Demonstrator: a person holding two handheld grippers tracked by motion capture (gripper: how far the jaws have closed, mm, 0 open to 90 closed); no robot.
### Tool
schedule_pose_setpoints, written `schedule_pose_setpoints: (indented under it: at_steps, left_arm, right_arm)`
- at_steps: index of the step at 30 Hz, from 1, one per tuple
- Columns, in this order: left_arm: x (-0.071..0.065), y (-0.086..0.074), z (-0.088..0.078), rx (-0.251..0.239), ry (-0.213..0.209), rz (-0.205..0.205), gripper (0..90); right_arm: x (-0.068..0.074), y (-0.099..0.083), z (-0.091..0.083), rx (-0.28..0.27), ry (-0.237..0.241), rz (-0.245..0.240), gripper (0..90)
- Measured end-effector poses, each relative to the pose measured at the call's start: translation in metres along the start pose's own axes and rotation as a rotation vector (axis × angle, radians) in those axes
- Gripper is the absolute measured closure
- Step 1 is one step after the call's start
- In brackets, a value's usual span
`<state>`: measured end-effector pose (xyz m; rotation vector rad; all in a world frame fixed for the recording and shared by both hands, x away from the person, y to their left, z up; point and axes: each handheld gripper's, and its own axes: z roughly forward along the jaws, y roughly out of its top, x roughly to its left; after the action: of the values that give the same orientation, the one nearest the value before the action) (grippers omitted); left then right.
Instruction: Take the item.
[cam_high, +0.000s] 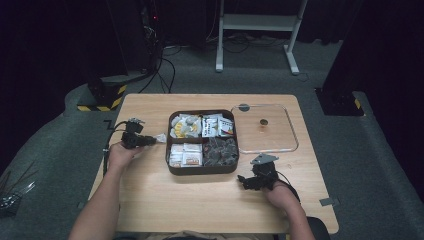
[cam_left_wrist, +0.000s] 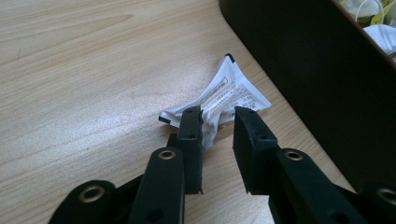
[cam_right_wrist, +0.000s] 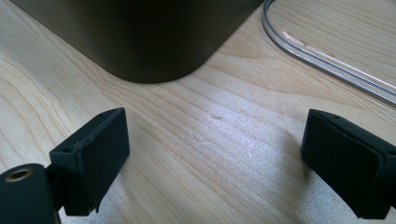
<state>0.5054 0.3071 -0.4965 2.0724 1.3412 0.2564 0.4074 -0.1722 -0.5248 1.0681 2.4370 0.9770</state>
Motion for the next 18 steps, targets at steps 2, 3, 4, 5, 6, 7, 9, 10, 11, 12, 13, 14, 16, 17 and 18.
schedule_pose_setpoints:
  at_steps: [2,3,4,5,6,7,9,10,11,12,13,14,16,17,18]
  left_arm:
    - [0.0,0.0,-0.002,-0.009,0.003,-0.003,66.3]
    - [0.0,0.001,-0.003,-0.014,0.005,-0.004,63.7]
    - [0.0,0.001,-0.005,-0.019,0.006,-0.006,62.7]
    - [0.0,0.001,-0.007,-0.027,0.008,-0.006,61.2]
    - [0.0,0.001,-0.009,-0.034,0.012,0.002,59.1]
    - [-0.001,0.0,-0.011,-0.04,0.016,0.005,57.8]
    - [-0.001,-0.002,-0.014,-0.048,0.016,0.005,54.6]
    - [-0.001,-0.003,-0.016,-0.051,0.015,0.005,53.8]
    - [-0.002,-0.004,-0.017,-0.056,0.016,0.008,53.4]
    - [-0.002,-0.005,-0.019,-0.058,0.02,0.007,53.0]
    - [-0.002,-0.006,-0.021,-0.063,0.023,0.011,51.8]
    - [-0.002,-0.008,-0.023,-0.072,0.018,0.007,50.5]
    - [-0.002,-0.01,-0.026,-0.089,0.015,-0.002,49.1]
    - [-0.002,-0.012,-0.028,-0.093,0.019,0.002,48.8]
    - [-0.002,-0.013,-0.029,-0.098,0.021,0.008,48.2]
  right_arm:
    - [0.0,0.0,0.0,0.002,0.0,0.001,7.9]
    - [0.0,0.0,0.0,0.002,0.0,0.001,7.9]
    - [0.0,0.0,0.0,0.0,0.0,-0.001,7.9]
    - [0.0,0.0,0.0,0.001,0.0,0.001,7.9]
    - [0.0,0.0,0.0,0.0,0.0,-0.001,7.9]
    - [0.0,0.0,0.0,0.001,0.001,0.001,7.9]
    - [0.0,0.0,0.0,0.002,0.001,0.0,7.8]
    - [0.0,0.0,0.0,0.002,0.002,-0.001,7.8]
    - [0.0,0.0,0.0,0.0,0.005,-0.003,7.8]
    - [-0.001,0.0,0.0,0.001,0.006,-0.004,7.8]
    - [-0.001,0.0,0.0,0.0,0.006,-0.008,7.7]
    - [-0.001,0.0,0.0,0.001,0.007,-0.009,7.7]
    - [-0.001,0.001,0.001,0.003,0.009,-0.008,7.7]
    - [-0.001,0.001,0.001,0.002,0.009,-0.005,7.7]
    - [-0.001,0.001,0.001,0.001,0.009,-0.008,7.7]
